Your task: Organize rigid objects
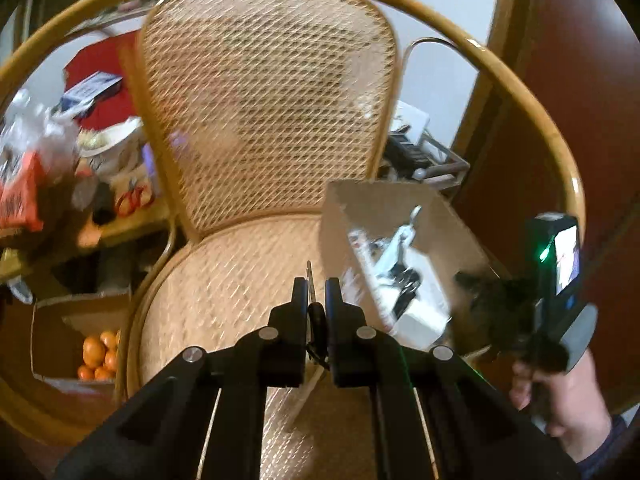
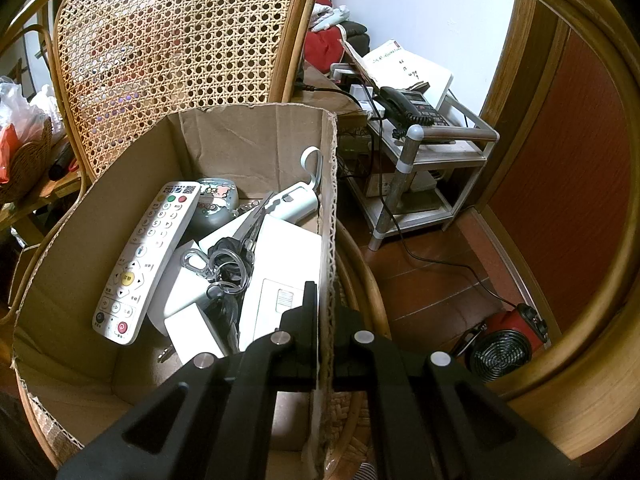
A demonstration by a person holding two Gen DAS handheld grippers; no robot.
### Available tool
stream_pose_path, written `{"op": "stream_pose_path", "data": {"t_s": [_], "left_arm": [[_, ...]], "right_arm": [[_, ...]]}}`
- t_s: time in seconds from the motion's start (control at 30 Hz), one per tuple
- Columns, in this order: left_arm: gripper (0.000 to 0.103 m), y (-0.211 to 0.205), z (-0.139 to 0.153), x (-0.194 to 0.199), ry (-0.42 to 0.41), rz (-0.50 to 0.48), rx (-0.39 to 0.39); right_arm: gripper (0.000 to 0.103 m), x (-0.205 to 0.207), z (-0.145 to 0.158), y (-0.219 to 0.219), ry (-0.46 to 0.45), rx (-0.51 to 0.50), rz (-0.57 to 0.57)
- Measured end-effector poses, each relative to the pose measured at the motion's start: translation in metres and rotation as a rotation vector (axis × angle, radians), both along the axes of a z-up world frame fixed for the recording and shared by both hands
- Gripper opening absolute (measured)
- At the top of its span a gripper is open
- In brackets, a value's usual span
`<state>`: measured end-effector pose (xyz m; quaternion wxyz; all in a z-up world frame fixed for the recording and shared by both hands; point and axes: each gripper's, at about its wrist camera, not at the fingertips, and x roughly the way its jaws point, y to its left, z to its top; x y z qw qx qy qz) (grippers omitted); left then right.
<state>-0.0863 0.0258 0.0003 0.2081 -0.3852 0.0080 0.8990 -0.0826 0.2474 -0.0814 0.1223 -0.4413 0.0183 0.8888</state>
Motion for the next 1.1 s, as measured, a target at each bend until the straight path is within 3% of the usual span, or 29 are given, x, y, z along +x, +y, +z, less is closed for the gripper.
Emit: {"op": "stream_pose_path", "data": {"t_s": [0.13,0.27,0.47,0.77,0.93,1.0,1.03,1.1], "left_arm": [[0.007,0.028,0.028,-0.008,0.047,-0.042,0.024],[0.007,0.065,0.035,-0.011,0.049,-0.106,0.022],[0.007,0.099,-0.006,-0.02,-0.043,-0.12,-0.001],[0.008,0.102,-0.048,-0.025,-0.112,-0.076,-0.033],[0.026,0.103,-0.052,-0.023,-0.117,-0.065,-0.048],[0.052,0.099,-0.05,-0.021,-0.112,-0.055,-0.043],[0.058,0.097,-0.05,-0.023,-0.106,-0.042,-0.045],[0.061,0.09,-0.046,-0.022,-0.097,-0.043,-0.024]], "right_arm": [[0.005,-0.001,0.0,-0.001,0.0,0.001,0.001],[0.005,-0.001,0.0,-0.001,0.0,0.0,0.0],[0.005,0.0,0.0,-0.002,0.0,-0.005,-0.002],[0.005,0.0,0.0,-0.003,0.0,-0.01,-0.004],[0.005,0.0,0.0,-0.003,0.0,-0.007,-0.004],[0.005,0.0,-0.001,-0.002,-0.001,-0.005,-0.004],[0.005,0.0,-0.001,-0.002,0.0,-0.009,-0.005],[0.005,-0.001,-0.001,-0.004,-0.001,-0.003,-0.005]]}}
